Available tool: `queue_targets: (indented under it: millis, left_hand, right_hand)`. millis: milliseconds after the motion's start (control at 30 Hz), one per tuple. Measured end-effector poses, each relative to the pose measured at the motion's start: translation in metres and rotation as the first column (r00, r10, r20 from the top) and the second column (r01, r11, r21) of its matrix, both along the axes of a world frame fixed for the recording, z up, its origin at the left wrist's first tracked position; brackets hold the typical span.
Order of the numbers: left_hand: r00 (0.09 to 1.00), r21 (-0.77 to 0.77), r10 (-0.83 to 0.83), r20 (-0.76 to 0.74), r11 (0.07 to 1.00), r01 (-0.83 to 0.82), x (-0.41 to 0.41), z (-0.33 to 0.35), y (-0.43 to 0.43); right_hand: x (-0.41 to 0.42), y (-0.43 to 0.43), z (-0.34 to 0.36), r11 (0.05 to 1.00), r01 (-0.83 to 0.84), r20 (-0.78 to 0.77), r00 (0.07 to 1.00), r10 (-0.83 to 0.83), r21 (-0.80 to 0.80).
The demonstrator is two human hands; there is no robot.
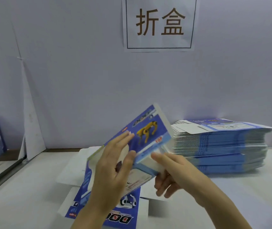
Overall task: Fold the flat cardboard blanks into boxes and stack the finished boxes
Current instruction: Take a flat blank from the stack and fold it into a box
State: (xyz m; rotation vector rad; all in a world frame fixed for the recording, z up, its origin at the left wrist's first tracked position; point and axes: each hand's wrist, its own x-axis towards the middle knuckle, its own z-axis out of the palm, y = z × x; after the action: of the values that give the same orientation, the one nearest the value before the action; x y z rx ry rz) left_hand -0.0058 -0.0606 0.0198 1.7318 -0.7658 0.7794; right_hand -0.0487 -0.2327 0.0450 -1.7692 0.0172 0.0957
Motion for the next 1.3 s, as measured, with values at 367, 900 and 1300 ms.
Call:
queue_targets:
  millis: [367, 900, 1300]
  left_hand:
    - [0.992, -0.315, -0.06, -0.109, 0.949, 0.023, -0.003, 0.019, 0.018]
    - [0.964, -0.316, -0.248, -0.099, 0.926, 0.206, -0.022, 0.016, 0.008]
    - [0.935, -0.282, 0.01, -0.355, 0.952, -0.117, 0.007, 0.021, 0.03]
  right_hand:
    - [-0.021, 0.032, 0.008, 0.996, -0.083, 0.384, 0.92, 0.084, -0.018]
    - [-0.01, 0.005, 0.008, 0.834, 0.521, 0.447, 0.799, -0.402, -0.183]
    - [-0.003, -0.002, 0.01, 0.951, 0.267, 0.277, 0.912, -0.302, 0.157]
